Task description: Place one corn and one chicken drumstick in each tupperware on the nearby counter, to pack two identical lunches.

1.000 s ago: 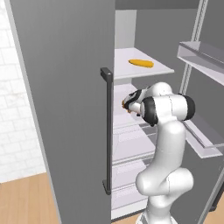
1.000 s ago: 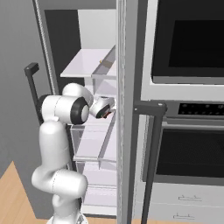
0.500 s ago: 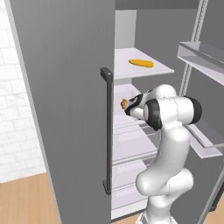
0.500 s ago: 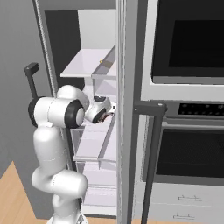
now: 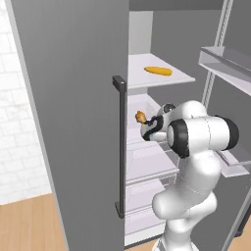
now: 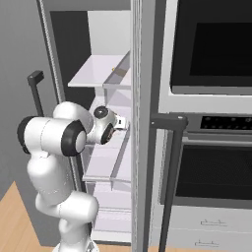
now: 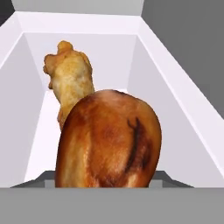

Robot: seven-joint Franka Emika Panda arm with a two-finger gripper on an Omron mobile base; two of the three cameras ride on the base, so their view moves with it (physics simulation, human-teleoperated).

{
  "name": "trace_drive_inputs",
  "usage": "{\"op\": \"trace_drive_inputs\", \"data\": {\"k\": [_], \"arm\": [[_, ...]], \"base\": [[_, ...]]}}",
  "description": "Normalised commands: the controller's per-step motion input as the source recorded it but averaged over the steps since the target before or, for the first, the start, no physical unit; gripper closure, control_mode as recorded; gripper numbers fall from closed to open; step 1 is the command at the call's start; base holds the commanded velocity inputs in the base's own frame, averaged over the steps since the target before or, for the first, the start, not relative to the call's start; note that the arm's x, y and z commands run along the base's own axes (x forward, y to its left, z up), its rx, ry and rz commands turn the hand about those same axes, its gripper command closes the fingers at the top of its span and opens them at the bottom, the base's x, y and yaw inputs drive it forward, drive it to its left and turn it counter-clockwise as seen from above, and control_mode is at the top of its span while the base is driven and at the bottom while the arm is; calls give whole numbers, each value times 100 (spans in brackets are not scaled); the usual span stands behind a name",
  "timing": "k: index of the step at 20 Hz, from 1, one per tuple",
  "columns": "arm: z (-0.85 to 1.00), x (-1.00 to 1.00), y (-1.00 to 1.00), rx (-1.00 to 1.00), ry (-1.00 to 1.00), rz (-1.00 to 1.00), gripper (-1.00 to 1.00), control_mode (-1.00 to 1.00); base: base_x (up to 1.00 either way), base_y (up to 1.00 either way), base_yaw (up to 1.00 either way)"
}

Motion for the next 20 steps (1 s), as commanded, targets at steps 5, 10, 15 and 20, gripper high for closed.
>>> {"op": "trace_drive_inputs", "data": {"k": [5, 10, 15, 20], "arm": [[45, -53, 10, 0, 0, 0, 100, -100], [40, -68, 0, 0, 0, 0, 100, -100], [45, -68, 1, 0, 0, 0, 100, -100], [48, -72, 10, 0, 0, 0, 100, -100]], "base": [[0, 0, 0], [0, 0, 0], [0, 0, 0], [0, 0, 0]]}}
